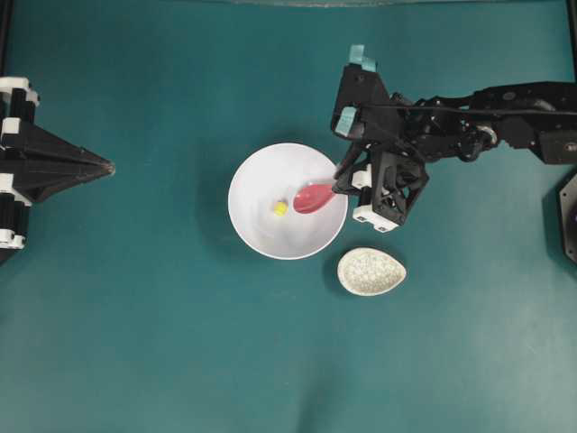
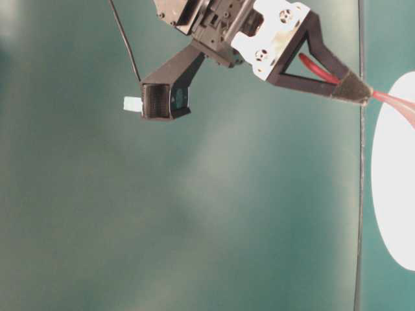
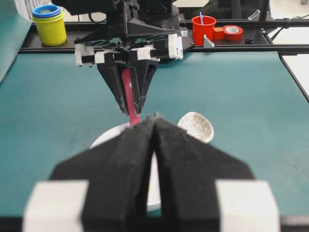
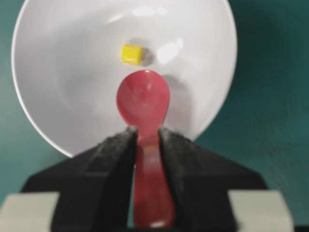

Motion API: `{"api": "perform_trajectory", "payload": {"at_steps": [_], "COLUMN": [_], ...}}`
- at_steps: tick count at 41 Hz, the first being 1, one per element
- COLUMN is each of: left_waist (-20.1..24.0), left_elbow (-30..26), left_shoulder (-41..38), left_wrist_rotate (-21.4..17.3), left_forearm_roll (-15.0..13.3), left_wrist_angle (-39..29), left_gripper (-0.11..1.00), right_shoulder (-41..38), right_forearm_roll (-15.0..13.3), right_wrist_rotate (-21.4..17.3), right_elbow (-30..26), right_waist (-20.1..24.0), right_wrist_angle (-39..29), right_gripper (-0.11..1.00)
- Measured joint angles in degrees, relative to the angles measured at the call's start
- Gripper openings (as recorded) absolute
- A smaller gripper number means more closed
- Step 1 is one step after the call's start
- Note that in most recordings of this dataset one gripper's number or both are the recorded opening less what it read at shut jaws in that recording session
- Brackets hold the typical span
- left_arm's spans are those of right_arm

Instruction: Scoop the yellow hexagonal prism block from the bowl with a spoon using the right arm.

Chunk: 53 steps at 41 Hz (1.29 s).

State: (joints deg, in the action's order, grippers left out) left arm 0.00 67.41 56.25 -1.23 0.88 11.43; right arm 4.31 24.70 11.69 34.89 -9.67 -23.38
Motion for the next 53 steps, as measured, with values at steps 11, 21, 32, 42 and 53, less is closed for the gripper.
{"api": "perform_trajectory", "payload": {"at_steps": [11,21,32,42,53], "left_waist": [0.00,0.00,0.00,0.00,0.00], "left_elbow": [0.00,0.09,0.00,0.00,0.00], "left_shoulder": [-0.09,0.00,0.00,-0.09,0.00], "left_wrist_rotate": [0.00,0.00,0.00,0.00,0.00], "left_forearm_roll": [0.00,0.00,0.00,0.00,0.00], "left_wrist_angle": [0.00,-0.09,0.00,0.00,0.00], "left_gripper": [-0.01,-0.01,-0.01,-0.01,-0.01], "right_shoulder": [-0.18,-0.97,-2.37,-3.78,-4.66], "right_forearm_roll": [0.00,0.00,0.00,0.09,0.09], "right_wrist_rotate": [-0.35,-1.41,-1.76,-2.02,-1.85], "right_elbow": [-0.18,-0.18,-0.18,-0.18,-0.79], "right_waist": [0.00,-0.09,0.00,-0.09,0.00], "right_wrist_angle": [-0.09,-0.26,-0.18,1.76,4.75], "right_gripper": [0.23,0.23,0.23,0.23,0.22]}}
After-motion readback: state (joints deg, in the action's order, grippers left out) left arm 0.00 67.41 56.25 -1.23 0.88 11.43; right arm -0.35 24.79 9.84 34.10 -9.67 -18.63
